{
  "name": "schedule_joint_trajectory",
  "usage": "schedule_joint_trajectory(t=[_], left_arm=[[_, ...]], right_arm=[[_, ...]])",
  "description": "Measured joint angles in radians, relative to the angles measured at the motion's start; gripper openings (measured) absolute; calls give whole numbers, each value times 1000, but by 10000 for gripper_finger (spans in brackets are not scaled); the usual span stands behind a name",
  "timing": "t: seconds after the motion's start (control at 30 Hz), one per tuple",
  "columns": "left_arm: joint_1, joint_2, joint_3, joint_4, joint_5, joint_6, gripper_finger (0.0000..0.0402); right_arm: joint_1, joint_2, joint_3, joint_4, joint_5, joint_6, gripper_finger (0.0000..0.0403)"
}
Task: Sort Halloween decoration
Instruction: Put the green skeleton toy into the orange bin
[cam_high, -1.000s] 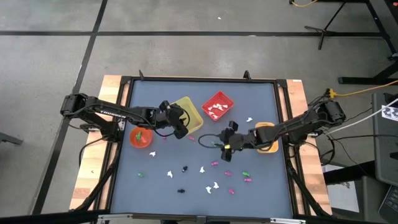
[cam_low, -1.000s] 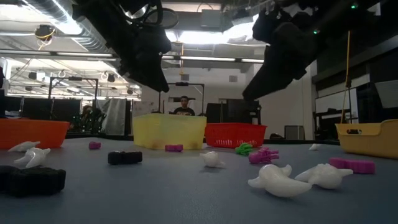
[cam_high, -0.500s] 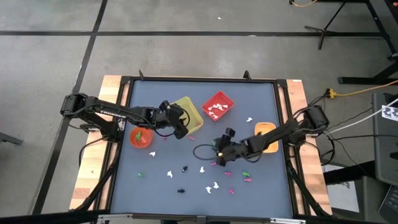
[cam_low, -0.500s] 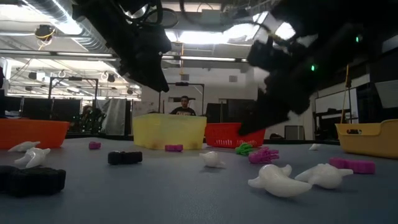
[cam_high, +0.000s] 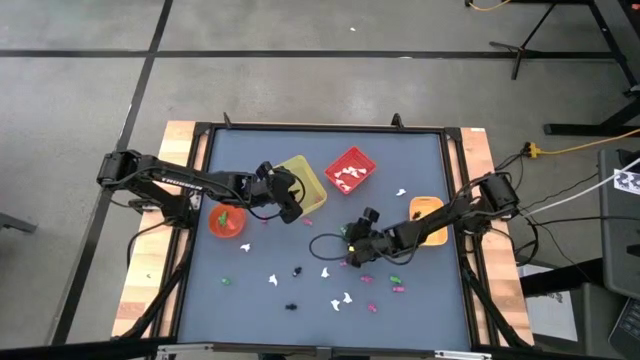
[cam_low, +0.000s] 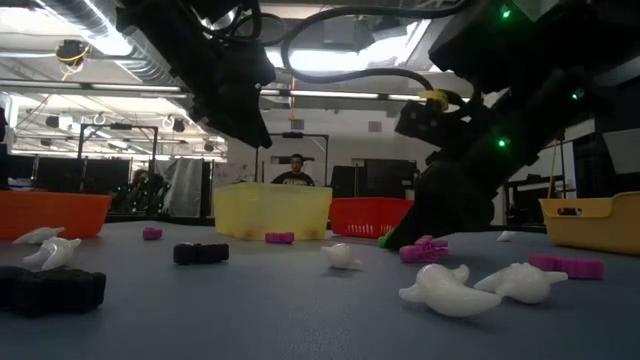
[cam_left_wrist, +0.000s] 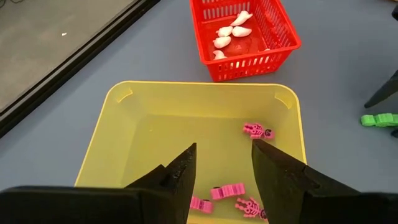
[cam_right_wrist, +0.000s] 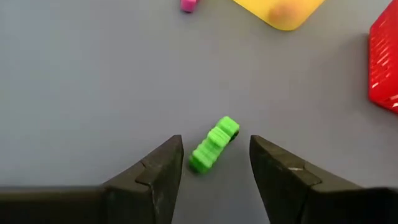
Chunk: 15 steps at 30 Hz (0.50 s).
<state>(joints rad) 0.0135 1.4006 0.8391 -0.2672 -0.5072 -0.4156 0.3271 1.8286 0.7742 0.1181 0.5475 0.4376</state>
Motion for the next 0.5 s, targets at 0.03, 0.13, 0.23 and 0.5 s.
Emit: schedule_joint_trajectory(t=[0.03,0.13,0.23,0.5], left_arm=[[0,0,0,0,0,0,139],[0,0,0,0,0,0,139],[0,0,0,0,0,0,139],[0,0,0,0,0,7,139]], right_arm=[[0,0,0,0,-2,3,177],[0,1,1,1,-8,4,144],[1,1,1,2,-15,4,107],[1,1,2,-1,-18,3,28]])
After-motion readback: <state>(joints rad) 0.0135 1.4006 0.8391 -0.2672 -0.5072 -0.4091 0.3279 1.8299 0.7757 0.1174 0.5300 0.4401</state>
